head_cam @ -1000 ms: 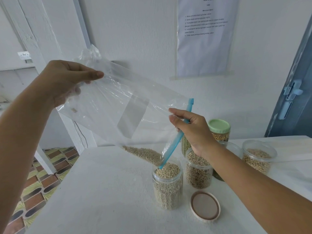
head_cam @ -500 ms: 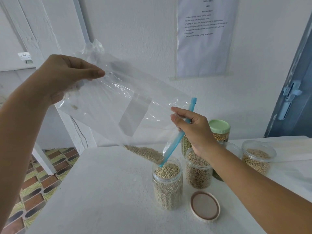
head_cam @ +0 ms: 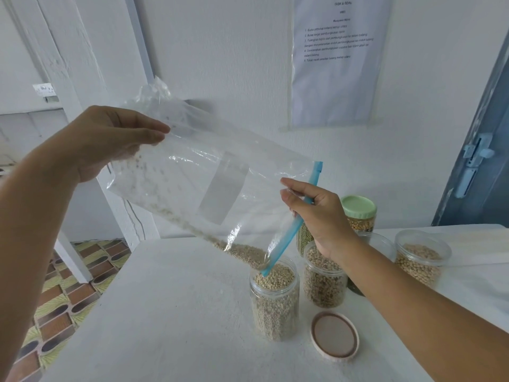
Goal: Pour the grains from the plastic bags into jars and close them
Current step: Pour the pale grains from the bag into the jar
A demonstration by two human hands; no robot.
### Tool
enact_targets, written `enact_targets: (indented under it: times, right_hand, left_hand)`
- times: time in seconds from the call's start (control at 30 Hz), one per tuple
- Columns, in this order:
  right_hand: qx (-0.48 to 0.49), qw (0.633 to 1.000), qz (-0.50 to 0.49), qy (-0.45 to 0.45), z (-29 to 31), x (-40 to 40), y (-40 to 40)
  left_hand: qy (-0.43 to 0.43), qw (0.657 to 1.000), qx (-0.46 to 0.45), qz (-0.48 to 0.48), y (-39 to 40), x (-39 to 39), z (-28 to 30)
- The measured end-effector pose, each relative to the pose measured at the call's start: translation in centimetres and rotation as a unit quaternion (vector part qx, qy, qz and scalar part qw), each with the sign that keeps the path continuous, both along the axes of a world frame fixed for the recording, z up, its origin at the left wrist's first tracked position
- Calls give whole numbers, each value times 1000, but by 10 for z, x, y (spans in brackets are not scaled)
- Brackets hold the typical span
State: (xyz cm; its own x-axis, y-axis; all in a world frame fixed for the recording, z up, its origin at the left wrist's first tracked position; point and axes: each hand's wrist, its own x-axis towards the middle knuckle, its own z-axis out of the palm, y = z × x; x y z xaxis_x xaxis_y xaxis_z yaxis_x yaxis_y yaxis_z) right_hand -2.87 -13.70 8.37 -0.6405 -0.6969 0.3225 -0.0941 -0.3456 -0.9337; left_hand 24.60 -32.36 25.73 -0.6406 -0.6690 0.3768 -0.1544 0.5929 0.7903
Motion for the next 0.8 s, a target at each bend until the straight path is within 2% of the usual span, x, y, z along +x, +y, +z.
enact_targets:
  times: [0.13,0.53,0.8]
  right_hand:
    - [2,1000,0,5,0,1,2]
    - [7,1000,-2,15,0,1,4]
    - [7,1000,0,12,-1,-1,3]
  left_hand:
    - [6,999,33,10,2,0,-1]
    - [-17,999,-5,38,-12,-2,-7]
    - [-17,1000,13,22,-18,0,-10]
